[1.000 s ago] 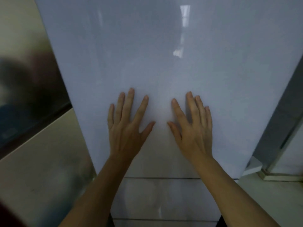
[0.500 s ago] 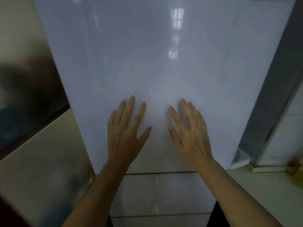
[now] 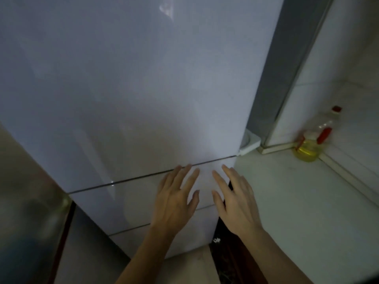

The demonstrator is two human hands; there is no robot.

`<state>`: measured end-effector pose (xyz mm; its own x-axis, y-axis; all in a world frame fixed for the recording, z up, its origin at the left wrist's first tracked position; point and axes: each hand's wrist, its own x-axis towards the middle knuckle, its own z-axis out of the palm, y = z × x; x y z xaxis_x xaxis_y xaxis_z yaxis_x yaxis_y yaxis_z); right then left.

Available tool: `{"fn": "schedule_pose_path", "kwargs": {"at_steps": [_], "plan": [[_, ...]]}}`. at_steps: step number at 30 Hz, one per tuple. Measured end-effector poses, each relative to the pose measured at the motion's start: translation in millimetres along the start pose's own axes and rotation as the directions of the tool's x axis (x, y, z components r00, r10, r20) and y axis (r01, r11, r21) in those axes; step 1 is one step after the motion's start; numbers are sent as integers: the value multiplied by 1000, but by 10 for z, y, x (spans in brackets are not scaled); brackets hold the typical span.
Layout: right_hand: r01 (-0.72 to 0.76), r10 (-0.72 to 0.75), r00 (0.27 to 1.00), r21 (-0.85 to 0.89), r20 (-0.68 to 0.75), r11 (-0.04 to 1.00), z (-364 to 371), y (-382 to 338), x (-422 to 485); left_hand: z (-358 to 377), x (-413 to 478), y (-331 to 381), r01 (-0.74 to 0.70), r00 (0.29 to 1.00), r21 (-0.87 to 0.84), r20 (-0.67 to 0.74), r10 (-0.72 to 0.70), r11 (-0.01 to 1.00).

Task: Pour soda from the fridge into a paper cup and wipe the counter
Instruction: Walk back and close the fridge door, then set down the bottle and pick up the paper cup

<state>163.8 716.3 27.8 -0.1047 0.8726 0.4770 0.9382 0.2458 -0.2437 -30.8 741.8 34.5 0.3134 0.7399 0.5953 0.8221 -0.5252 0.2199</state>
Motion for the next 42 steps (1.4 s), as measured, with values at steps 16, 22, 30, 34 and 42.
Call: {"fn": "schedule_pose_path", "kwargs": {"at_steps": [16,22,30,34,42], "plan": [[-513,506,858,-169,-87,842,-869,1671,-1046,1249,807,2142,-289,894,-277,264,362,916],[-692,662,722,-221,-200,687,-1280,2173,-1484,1628,882,3049,-389,790,-424,305,533,818],[-912,835,397,-264,-381,313,-1784,2176,-2301,1814,693,4140,-532,534,-668,212,819,520],[-973,846,163,-223,-507,54,-1961,1810,-2751,1775,348,4557,-570,336,-775,83,938,273],[-900,736,-252,-126,-629,-416,-1949,566,-3575,1337,-619,5032,-490,-31,-861,-141,990,-138]]}}
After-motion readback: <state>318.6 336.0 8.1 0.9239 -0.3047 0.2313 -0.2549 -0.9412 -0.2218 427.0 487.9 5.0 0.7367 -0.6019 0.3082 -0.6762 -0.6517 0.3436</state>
